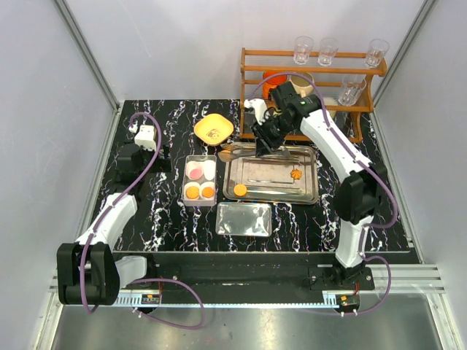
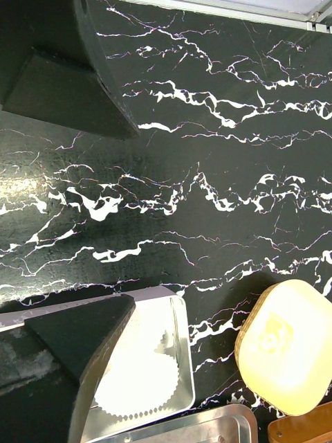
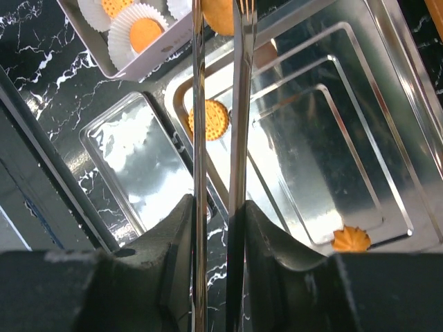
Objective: Pack the cookies
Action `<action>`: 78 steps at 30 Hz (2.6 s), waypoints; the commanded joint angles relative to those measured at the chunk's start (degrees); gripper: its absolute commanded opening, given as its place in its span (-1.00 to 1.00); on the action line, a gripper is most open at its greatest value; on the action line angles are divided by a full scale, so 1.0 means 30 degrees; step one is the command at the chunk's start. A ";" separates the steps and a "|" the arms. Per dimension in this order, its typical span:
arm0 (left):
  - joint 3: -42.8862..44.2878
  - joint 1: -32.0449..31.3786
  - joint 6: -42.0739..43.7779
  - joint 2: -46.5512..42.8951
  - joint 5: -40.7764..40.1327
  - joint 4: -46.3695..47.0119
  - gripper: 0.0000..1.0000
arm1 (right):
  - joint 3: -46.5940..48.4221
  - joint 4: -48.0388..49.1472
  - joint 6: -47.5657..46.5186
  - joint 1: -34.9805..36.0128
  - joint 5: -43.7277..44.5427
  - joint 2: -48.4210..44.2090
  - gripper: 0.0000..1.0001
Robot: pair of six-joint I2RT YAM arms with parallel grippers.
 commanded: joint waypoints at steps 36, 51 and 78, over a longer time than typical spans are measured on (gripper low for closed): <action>0.0107 0.0120 0.0244 0.0361 -0.0215 0.1276 0.98 | 0.6271 -0.1176 0.0218 0.2670 -0.0112 0.5550 -0.38; 0.0019 0.0120 0.0243 0.0245 -0.0215 0.1276 0.98 | 0.5744 -0.0913 0.0130 0.2875 0.0240 0.5667 -0.38; -0.0010 0.0120 0.0302 0.0215 -0.0244 0.1276 0.98 | 0.5655 -0.0913 -0.0075 0.2904 0.0797 0.6166 -0.28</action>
